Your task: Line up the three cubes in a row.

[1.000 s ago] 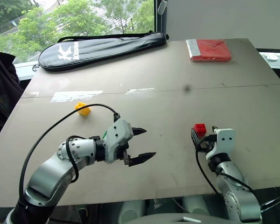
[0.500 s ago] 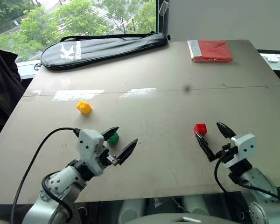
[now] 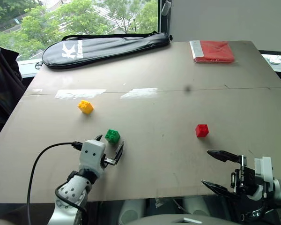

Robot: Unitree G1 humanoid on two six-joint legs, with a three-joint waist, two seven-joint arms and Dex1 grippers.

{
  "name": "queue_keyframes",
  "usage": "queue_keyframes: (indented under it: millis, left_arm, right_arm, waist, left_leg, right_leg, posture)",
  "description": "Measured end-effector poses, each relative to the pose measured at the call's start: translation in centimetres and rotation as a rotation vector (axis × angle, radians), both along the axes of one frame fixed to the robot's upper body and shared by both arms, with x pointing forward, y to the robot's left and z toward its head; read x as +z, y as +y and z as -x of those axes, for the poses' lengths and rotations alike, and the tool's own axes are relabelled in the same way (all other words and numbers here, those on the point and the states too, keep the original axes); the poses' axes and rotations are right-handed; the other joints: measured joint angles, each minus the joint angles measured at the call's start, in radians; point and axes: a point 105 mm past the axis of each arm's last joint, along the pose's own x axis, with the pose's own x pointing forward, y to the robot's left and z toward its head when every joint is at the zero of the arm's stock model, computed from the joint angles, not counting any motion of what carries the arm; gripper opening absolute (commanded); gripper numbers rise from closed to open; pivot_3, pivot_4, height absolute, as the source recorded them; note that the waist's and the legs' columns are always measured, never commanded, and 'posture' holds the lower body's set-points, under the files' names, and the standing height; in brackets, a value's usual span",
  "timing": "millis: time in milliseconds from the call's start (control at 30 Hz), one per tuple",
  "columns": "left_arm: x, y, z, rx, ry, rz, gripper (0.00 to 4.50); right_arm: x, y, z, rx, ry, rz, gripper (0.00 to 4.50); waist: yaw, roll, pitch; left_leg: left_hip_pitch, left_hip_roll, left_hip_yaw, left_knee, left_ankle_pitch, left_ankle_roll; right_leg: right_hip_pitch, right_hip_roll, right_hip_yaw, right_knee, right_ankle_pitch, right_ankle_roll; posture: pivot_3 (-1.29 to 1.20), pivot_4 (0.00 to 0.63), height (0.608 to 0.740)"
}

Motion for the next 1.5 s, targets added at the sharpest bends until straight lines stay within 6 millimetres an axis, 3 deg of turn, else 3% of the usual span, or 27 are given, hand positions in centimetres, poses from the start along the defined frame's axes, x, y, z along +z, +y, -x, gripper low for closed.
queue_keyframes:
  millis: [33, 133, 300, 433, 567, 633, 700, 833, 1033, 1167, 1500]
  left_arm:
    - [-0.2, 0.0, -0.3, -0.001, 0.008, 0.001, 4.5]
    - [-0.4, -0.2, -0.7, -0.01, 0.015, 0.011, 3.71]
    - [-0.7, -0.4, -0.9, -0.025, 0.028, 0.02, 1.3]
    - [-0.5, -0.3, -1.2, -0.07, 0.029, 0.009, 1.26]
    - [0.0, -1.1, -2.9, -0.204, 0.032, 0.008, 1.26]
    - [0.4, -2.5, -3.5, -0.321, 0.034, 0.015, 1.26]
    - [1.0, -5.8, -4.4, -0.578, 0.061, -0.022, 1.26]
    - [1.1, -10.3, -5.6, -0.898, 0.1, -0.063, 1.26]
    - [0.5, -14.7, -6.4, -1.222, 0.138, -0.108, 1.26]
    - [0.4, -15.4, -7.3, -1.314, 0.15, -0.141, 1.26]
    - [0.5, -17.7, -9.6, -1.328, 0.11, -0.2, 1.26]
  right_arm:
    - [0.1, 0.0, -0.1, 0.002, -0.004, 0.001, 4.45]
    - [0.0, 0.1, -0.1, 0.002, -0.001, 0.003, 4.5]
    - [0.2, 0.1, -0.3, -0.012, -0.008, 0.008, 4.5]
    - [0.1, 0.0, -0.3, -0.022, -0.002, 0.008, 4.5]
    - [0.2, -0.3, -0.6, -0.036, -0.004, 0.012, 4.5]
    - [0.3, -0.5, -0.7, -0.044, -0.011, 0.014, 4.5]
    - [0.1, -1.4, -1.1, -0.069, -0.015, 0.031, 4.5]
    - [-0.1, -2.5, -1.6, -0.091, -0.032, 0.068, 4.5]
    - [-0.2, -2.8, -1.8, -0.114, -0.042, 0.082, 4.5]
    - [-0.4, -3.0, -1.8, -0.148, -0.05, 0.081, 4.5]
    - [-0.9, -3.5, -1.3, -0.219, -0.05, 0.091, 4.5]
  waist:
    - [0.003, 0.0, 0.0]
    - [0.004, 0.0, 0.0]
    - [0.003, 0.001, 0.0]
    - [0.003, 0.001, -0.001]
    - [0.008, 0.002, -0.001]
    - [0.008, 0.001, -0.001]
    - [0.01, 0.002, -0.001]
    - [0.003, 0.002, -0.001]
    - [0.001, 0.001, 0.0]
    - [0.002, 0.001, 0.0]
    - [0.003, 0.001, -0.001]
  left_leg:
    - [0.0, 0.0, 0.0, 0.0, 0.0, 0.0]
    - [0.0, 0.0, 0.0, 0.0, 0.0, 0.0]
    - [0.0, 0.0, 0.0, 0.0, 0.0, 0.0]
    - [0.001, 0.0, 0.0, 0.0, 0.0, 0.0]
    - [0.0, 0.0, -0.001, 0.002, 0.0, 0.0]
    - [-0.001, 0.0, 0.0, 0.002, 0.0, 0.0]
    - [-0.001, -0.002, 0.0, 0.003, 0.0, 0.0]
    - [-0.001, -0.003, 0.001, 0.004, 0.0, 0.0]
    - [-0.001, -0.003, 0.003, 0.004, 0.0, 0.0]
    - [-0.002, -0.003, 0.003, 0.004, 0.0, 0.0]
    - [-0.005, -0.004, 0.002, 0.011, 0.0, 0.002]
  right_leg:
    - [0.0, 0.0, 0.0, 0.0, 0.0, 0.0]
    - [0.0, -0.001, 0.0, 0.0, 0.0, 0.0]
    - [0.0, -0.001, 0.0, 0.0, 0.0, 0.0]
    - [0.0, -0.001, 0.0, 0.0, 0.0, -0.001]
    - [0.0, 0.0, -0.001, 0.0, 0.001, -0.002]
    - [0.0, 0.0, -0.001, 0.0, 0.001, -0.002]
    - [0.0, 0.0, -0.001, 0.0, 0.003, -0.004]
    - [0.001, 0.0, 0.0, 0.0, 0.007, 0.0]
    - [0.0, 0.001, 0.0, 0.001, 0.007, 0.0]
    - [0.0, 0.0, 0.0, 0.001, 0.007, 0.0]
    - [0.001, 0.0, 0.001, 0.001, 0.008, 0.008]
  posture:
    - [0.0, 0.15, 0.701]
    - [0.0, 0.15, 0.701]
    - [0.0, 0.15, 0.701]
    - [0.0, 0.15, 0.701]
    - [0.0, 0.15, 0.701]
    - [0.0, 0.15, 0.701]
    - [0.0, 0.15, 0.701]
    - [0.0, 0.15, 0.701]
    - [0.0, 0.15, 0.701]
    - [0.0, 0.15, 0.701]
    - [0.0, 0.15, 0.701]
